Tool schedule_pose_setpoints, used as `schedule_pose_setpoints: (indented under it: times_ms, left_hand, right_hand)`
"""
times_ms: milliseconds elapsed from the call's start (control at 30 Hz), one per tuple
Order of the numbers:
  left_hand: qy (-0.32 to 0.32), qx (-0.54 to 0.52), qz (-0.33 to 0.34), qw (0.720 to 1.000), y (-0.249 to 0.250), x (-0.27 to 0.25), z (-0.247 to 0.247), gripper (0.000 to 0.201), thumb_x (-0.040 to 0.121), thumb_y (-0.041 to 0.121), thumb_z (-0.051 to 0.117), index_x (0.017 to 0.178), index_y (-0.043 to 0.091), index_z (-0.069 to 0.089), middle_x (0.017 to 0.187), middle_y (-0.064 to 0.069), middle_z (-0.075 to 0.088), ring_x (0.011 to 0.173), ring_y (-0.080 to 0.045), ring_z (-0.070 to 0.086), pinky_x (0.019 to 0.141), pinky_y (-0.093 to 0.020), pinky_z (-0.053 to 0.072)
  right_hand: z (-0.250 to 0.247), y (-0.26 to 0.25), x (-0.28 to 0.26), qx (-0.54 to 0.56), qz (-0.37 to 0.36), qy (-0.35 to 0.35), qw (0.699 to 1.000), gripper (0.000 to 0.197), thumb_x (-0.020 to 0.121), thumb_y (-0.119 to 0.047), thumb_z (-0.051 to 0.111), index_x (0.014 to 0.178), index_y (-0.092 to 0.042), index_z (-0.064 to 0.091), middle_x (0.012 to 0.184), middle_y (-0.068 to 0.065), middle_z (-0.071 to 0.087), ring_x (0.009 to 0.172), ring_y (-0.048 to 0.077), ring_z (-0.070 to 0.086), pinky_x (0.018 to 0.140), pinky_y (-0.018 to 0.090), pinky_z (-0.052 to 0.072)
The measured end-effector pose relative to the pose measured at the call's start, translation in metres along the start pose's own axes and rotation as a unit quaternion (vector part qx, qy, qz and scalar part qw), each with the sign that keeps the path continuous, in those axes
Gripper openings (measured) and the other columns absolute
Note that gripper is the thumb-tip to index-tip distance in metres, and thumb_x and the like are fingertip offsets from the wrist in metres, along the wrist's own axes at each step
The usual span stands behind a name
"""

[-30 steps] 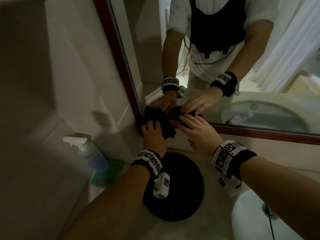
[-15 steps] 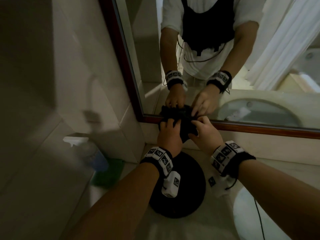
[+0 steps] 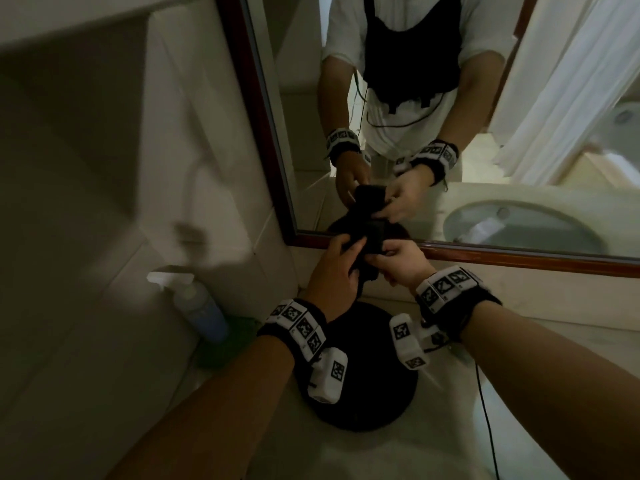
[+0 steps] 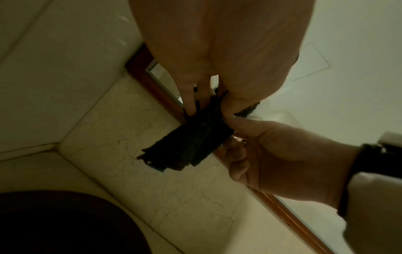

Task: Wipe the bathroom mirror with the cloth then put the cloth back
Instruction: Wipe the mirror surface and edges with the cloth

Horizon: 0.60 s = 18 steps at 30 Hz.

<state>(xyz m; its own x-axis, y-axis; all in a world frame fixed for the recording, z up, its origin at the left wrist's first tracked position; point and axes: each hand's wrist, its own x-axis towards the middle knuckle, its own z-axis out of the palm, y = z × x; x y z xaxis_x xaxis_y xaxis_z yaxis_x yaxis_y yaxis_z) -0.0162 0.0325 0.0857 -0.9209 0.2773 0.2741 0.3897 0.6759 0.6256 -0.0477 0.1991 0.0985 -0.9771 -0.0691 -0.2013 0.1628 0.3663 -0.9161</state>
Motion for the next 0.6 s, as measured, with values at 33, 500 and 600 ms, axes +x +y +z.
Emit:
schedule_pose_setpoints:
  times_ms: [33, 500, 600]
  left_hand:
    - [0.011, 0.016, 0.003, 1.0, 0.0, -0.001, -0.003, 0.059, 0.09, -0.001, 0.053, 0.146, 0.014, 0.044, 0.145, -0.009, 0.036, 0.132, -0.026, 0.042, 0.113, -0.039, 0.037]
    - [0.052, 0.083, -0.05, 0.994, -0.014, 0.022, -0.009, 0.063, 0.089, 0.009, 0.057, 0.149, 0.012, 0.037, 0.146, -0.011, 0.036, 0.13, -0.031, 0.041, 0.108, -0.042, 0.04]
    - [0.02, 0.087, -0.087, 0.992, -0.027, 0.021, -0.011, 0.059, 0.09, 0.011, 0.057, 0.146, 0.012, 0.041, 0.149, -0.008, 0.035, 0.135, -0.028, 0.037, 0.113, -0.037, 0.035]
  right_hand:
    - [0.0, -0.003, -0.002, 0.008, -0.004, 0.02, 1.0, 0.021, 0.09, -0.018, 0.07, 0.071, -0.016, 0.06, 0.052, 0.0, 0.056, 0.039, 0.013, 0.049, 0.039, 0.023, 0.037]
    - [0.031, -0.013, 0.005, -0.268, -0.252, 0.08, 0.926, 0.046, 0.086, -0.02, 0.065, 0.128, -0.021, 0.046, 0.122, 0.0, 0.054, 0.101, 0.022, 0.058, 0.084, 0.036, 0.049]
    - [0.049, 0.006, 0.012, -0.459, -0.259, 0.089, 0.845, 0.053, 0.082, -0.034, 0.069, 0.133, -0.026, 0.053, 0.129, 0.008, 0.051, 0.103, 0.037, 0.056, 0.078, 0.045, 0.048]
